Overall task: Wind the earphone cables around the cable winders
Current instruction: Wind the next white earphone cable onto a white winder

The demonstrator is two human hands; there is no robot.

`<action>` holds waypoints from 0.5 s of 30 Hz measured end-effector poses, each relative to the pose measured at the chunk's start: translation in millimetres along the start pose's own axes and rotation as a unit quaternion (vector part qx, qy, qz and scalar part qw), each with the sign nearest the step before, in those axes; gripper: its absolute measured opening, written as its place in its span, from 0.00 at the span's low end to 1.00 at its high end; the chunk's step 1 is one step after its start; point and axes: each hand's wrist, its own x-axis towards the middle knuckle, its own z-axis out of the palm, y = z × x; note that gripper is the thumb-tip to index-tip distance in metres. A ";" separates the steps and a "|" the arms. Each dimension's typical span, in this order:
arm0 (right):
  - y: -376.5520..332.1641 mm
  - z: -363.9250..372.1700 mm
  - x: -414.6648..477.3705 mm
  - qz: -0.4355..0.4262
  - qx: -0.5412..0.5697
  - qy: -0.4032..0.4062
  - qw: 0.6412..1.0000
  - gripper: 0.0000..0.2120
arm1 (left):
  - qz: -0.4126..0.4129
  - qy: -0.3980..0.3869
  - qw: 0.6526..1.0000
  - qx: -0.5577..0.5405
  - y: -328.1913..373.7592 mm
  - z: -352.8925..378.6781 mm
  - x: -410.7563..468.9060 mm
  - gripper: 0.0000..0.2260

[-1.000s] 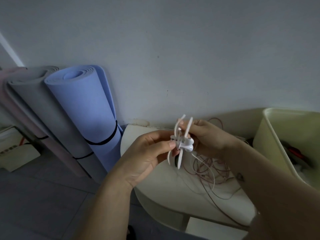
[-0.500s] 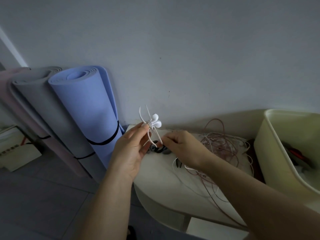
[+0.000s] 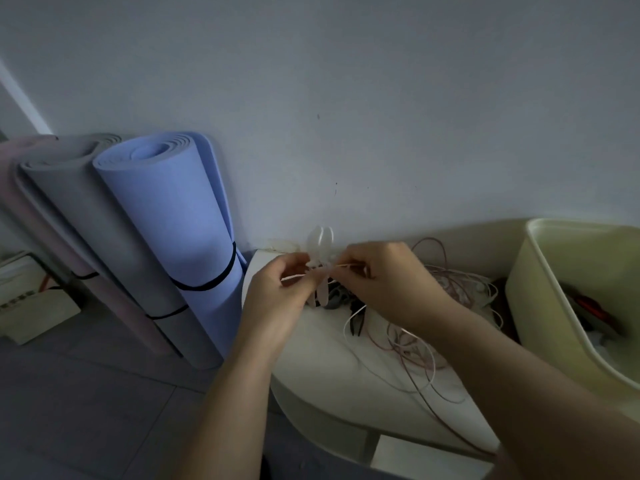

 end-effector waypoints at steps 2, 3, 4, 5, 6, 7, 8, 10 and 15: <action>3.5 -10.4 1.3 0.020 0.018 0.026 0.999 0.06 | 0.001 -0.025 0.999 0.020 0.3 -1.5 -0.7 0.11; 5.0 -14.7 1.6 0.027 0.032 0.031 0.999 0.06 | 0.003 -0.041 0.999 0.025 0.2 -2.0 -0.9 0.11; 6.3 -18.3 1.5 0.032 0.051 0.031 0.998 0.06 | 0.003 -0.058 0.998 0.030 0.0 -2.4 -1.0 0.11; 7.0 -21.2 1.2 0.036 0.073 0.026 0.996 0.05 | 0.004 -0.077 0.996 0.036 0.0 -2.7 -1.0 0.10; 8.4 -23.9 0.4 0.040 0.093 0.021 0.995 0.05 | 0.006 -0.097 0.994 0.042 0.1 -2.2 -1.2 0.09; 10.1 -25.9 -0.2 0.045 0.106 0.016 0.993 0.05 | 0.007 -0.115 0.992 0.043 0.7 -1.7 -2.2 0.09; 12.3 -27.6 -0.6 0.050 0.114 0.013 0.992 0.05 | 0.007 -0.130 0.991 0.038 0.2 -1.1 -2.4 0.10; 16.5 -29.1 0.0 0.060 0.127 0.021 0.990 0.06 | 0.006 -0.158 0.987 0.029 1.2 -1.4 -4.5 0.10; 25.0 -32.0 3.2 0.093 0.218 0.049 0.970 0.10 | 0.001 -0.235 0.971 -0.042 6.2 -3.3 -10.0 0.11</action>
